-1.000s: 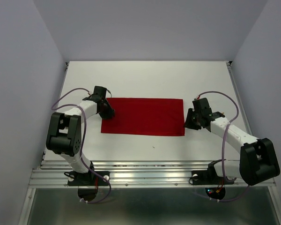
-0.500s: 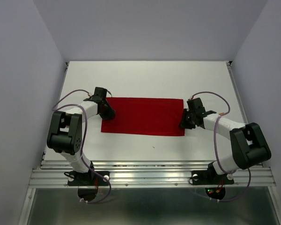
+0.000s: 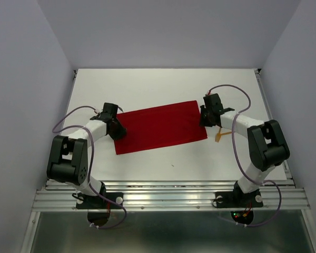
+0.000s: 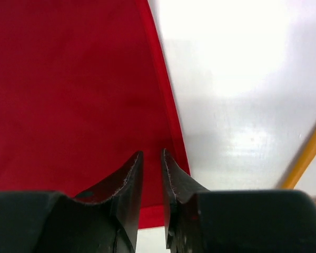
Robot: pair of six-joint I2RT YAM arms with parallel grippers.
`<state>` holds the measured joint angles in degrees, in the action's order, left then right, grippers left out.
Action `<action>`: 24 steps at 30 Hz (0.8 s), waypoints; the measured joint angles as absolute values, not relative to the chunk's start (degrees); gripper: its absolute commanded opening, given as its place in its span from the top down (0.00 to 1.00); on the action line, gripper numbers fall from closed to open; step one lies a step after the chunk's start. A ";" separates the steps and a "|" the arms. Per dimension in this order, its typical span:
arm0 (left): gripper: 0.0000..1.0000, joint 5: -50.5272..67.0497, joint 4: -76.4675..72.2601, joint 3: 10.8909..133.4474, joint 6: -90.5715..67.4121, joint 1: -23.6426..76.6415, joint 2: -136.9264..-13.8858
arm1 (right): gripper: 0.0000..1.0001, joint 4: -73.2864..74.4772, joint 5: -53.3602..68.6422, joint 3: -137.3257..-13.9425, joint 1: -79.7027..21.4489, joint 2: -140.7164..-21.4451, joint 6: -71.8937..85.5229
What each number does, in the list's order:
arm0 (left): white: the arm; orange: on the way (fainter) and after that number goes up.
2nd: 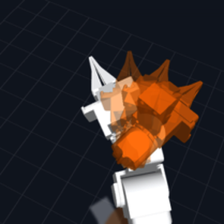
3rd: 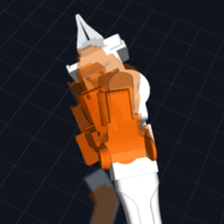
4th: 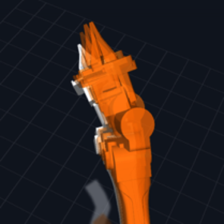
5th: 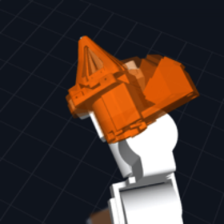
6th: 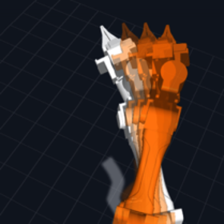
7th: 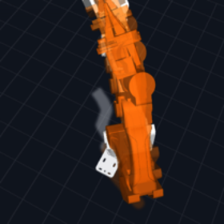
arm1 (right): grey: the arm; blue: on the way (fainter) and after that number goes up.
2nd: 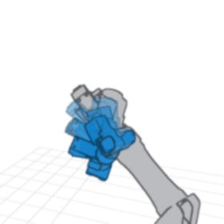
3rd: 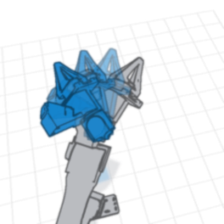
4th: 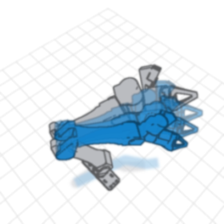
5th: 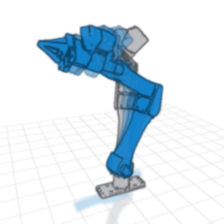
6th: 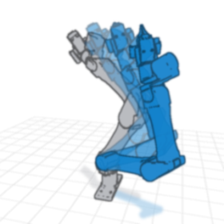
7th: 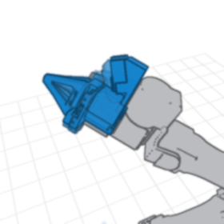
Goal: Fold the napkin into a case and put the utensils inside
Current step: Smooth out the rectangle-folded napkin at the center of the board.
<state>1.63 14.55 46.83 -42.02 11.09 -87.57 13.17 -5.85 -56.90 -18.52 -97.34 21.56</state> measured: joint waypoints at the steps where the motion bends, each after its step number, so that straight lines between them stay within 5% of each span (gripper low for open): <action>1: 0.69 1.28 15.31 47.44 -41.98 11.09 -87.57 | 0.71 13.47 -6.00 -58.37 -18.52 -97.80 21.32; 12: 0.69 -0.10 15.79 68.03 -39.92 10.79 -100.73 | 0.71 12.95 -2.48 -81.21 -18.52 -112.55 21.43; 24: 0.69 -0.67 15.14 72.27 -40.42 10.46 -110.15 | 0.72 13.91 -2.55 -95.64 -18.46 -127.55 21.50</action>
